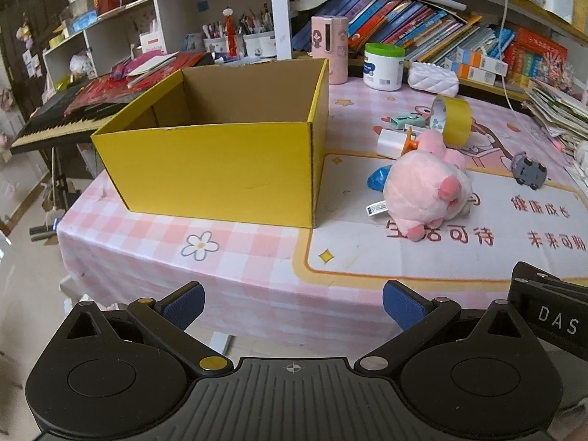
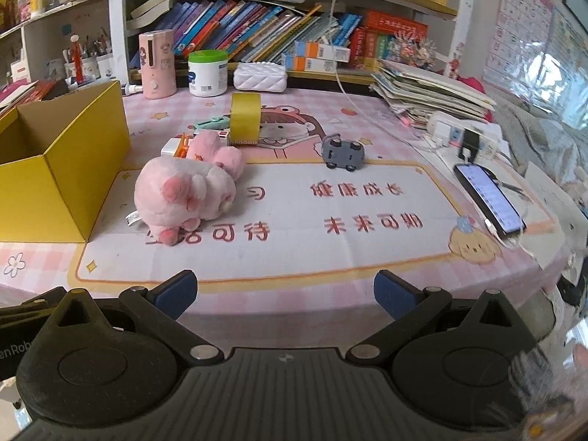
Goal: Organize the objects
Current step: 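Reach the left tool to the pink plush pig and grasp it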
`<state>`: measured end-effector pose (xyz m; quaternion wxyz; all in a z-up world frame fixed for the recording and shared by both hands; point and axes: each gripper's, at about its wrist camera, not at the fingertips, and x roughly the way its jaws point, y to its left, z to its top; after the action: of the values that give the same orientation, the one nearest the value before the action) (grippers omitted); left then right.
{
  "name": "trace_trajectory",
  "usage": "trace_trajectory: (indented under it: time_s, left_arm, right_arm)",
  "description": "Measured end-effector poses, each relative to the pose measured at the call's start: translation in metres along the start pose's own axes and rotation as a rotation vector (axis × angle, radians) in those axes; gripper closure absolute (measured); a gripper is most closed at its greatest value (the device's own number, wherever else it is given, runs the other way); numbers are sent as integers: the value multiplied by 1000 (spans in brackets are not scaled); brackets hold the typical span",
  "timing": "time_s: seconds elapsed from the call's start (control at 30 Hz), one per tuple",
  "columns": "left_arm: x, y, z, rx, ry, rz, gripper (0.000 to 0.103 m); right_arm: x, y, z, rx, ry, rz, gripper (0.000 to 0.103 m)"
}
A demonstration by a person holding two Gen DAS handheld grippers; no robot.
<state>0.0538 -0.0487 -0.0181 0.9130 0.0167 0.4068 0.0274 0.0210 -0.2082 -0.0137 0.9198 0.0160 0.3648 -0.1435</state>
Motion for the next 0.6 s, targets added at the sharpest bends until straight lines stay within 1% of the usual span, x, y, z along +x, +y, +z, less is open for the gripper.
trace_trajectory:
  time_s: [0.3,0.47,0.6]
  left_arm:
    - [22,-36,15,-71,40,-16,0]
    - [22,-66,21,-48,10,-26,0]
    - [24,-91,26,-14,-13,-60,0]
  right_arm:
    - [36,-26,31,-64,-42,68,0]
    - [55,-50,47,-64,-53,123,0]
    - [65,-70,57,-54,-96,158,0]
